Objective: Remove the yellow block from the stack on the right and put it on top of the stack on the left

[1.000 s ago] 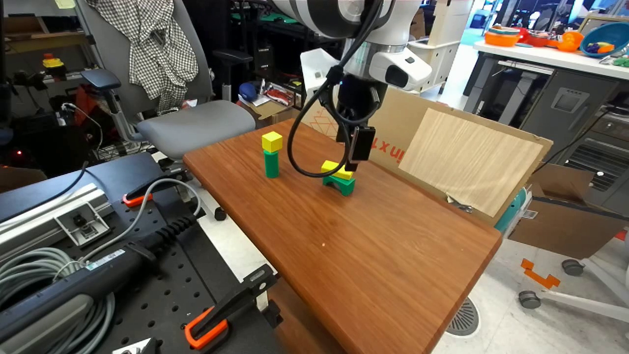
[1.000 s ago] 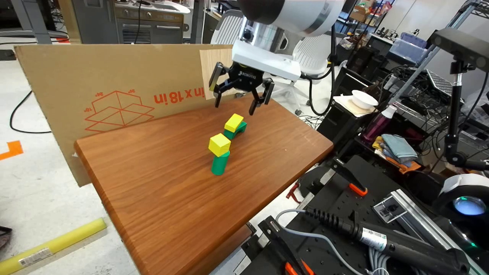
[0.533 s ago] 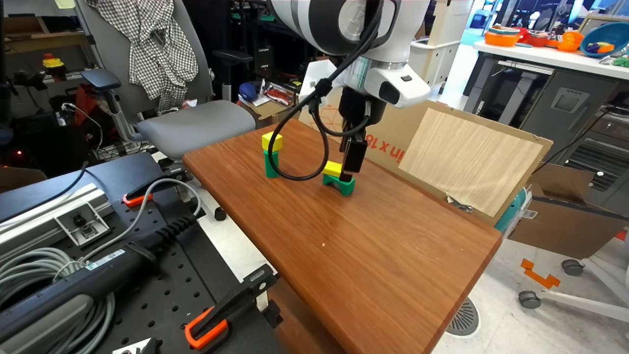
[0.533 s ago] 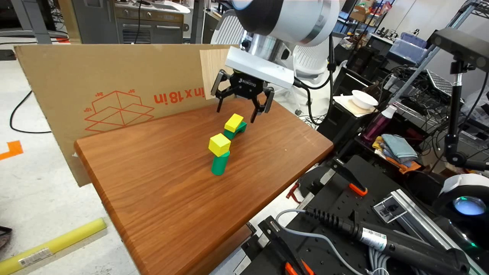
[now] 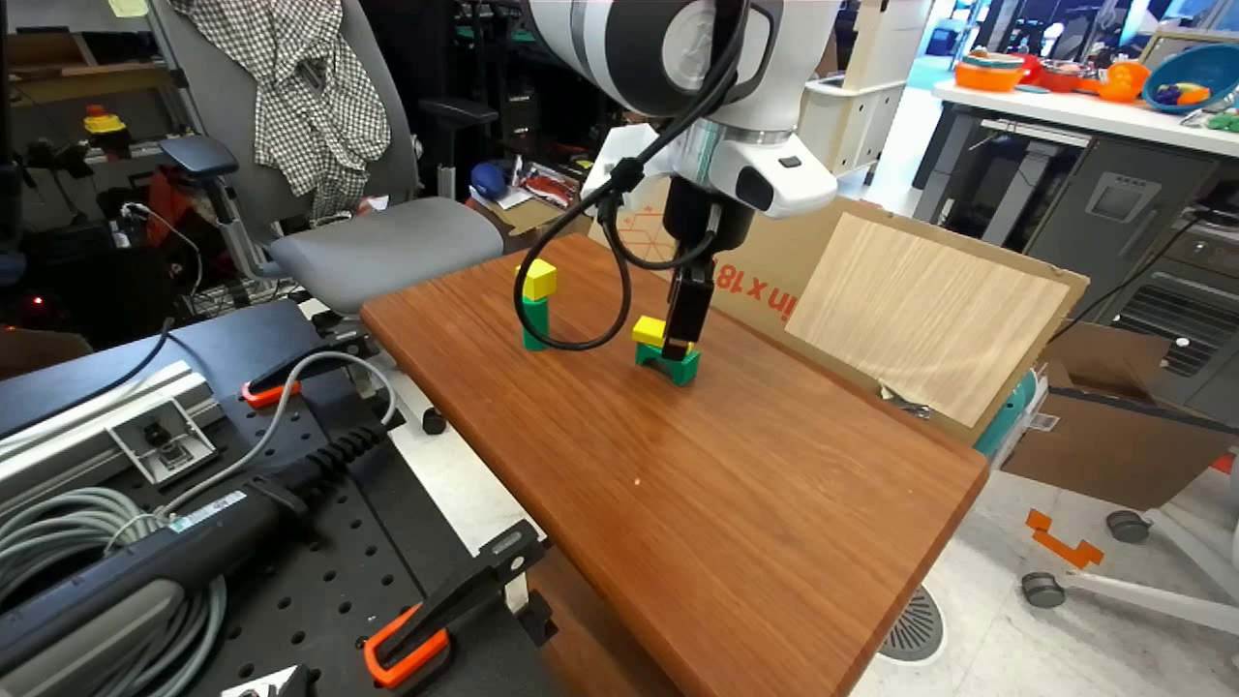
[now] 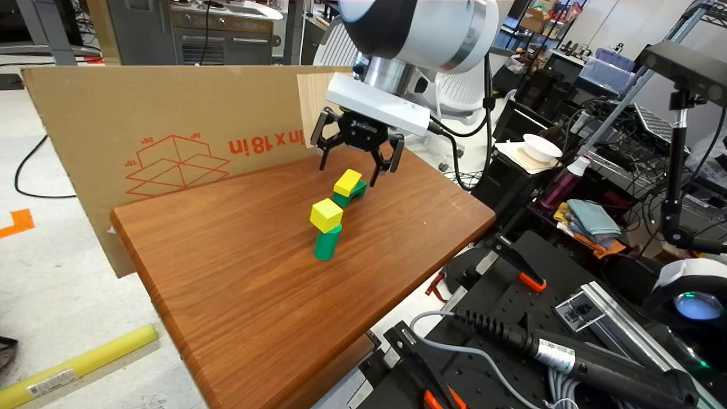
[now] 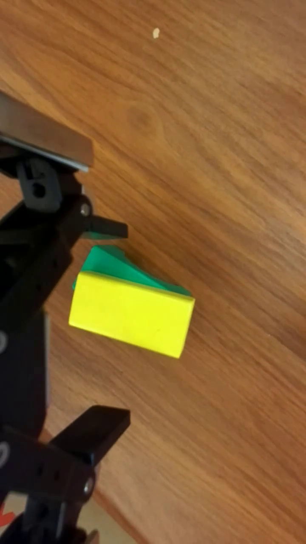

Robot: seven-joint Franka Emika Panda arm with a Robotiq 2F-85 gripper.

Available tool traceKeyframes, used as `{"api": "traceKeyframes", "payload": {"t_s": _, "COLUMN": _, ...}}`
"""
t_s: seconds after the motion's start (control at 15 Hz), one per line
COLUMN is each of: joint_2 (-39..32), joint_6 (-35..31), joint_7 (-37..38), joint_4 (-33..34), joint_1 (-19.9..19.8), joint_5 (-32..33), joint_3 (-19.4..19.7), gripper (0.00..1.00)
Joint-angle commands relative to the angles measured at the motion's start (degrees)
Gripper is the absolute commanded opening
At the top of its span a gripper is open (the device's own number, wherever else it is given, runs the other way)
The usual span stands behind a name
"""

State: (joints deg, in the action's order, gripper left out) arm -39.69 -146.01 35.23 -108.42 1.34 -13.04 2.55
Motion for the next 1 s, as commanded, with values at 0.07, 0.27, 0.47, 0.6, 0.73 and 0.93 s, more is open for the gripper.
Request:
{"api": "traceKeyframes", "payload": {"t_s": 0.07, "joint_2": -1.36, "joint_6": -1.04, "joint_7": 2.03, "joint_4": 1.34, "joint_1": 1.80, "joint_5": -0.97, "joint_3": 1.38, "gripper": 0.66}}
{"api": "traceKeyframes", "payload": {"t_s": 0.27, "joint_2": -1.39, "joint_6": -1.10, "joint_7": 2.77, "joint_4": 1.30, "joint_1": 2.06, "joint_5": -0.83, "joint_3": 1.53, "gripper": 0.41}}
{"api": "traceKeyframes", "payload": {"t_s": 0.47, "joint_2": -1.37, "joint_6": -1.09, "joint_7": 3.24, "joint_4": 1.39, "joint_1": 2.11, "joint_5": -0.81, "joint_3": 1.59, "gripper": 0.19}}
{"api": "traceKeyframes", "payload": {"t_s": 0.6, "joint_2": -1.23, "joint_6": -1.04, "joint_7": 3.58, "joint_4": 1.58, "joint_1": 2.10, "joint_5": -0.77, "joint_3": 1.58, "gripper": 0.08}}
{"api": "traceKeyframes", "payload": {"t_s": 0.73, "joint_2": -0.84, "joint_6": -0.82, "joint_7": 3.36, "joint_4": 1.15, "joint_1": 1.99, "joint_5": -0.81, "joint_3": 1.43, "gripper": 0.08}}
{"api": "traceKeyframes", "payload": {"t_s": 0.93, "joint_2": 1.03, "joint_6": 0.20, "joint_7": 2.34, "joint_4": -0.35, "joint_1": 1.69, "joint_5": -0.93, "joint_3": 0.87, "gripper": 0.08}}
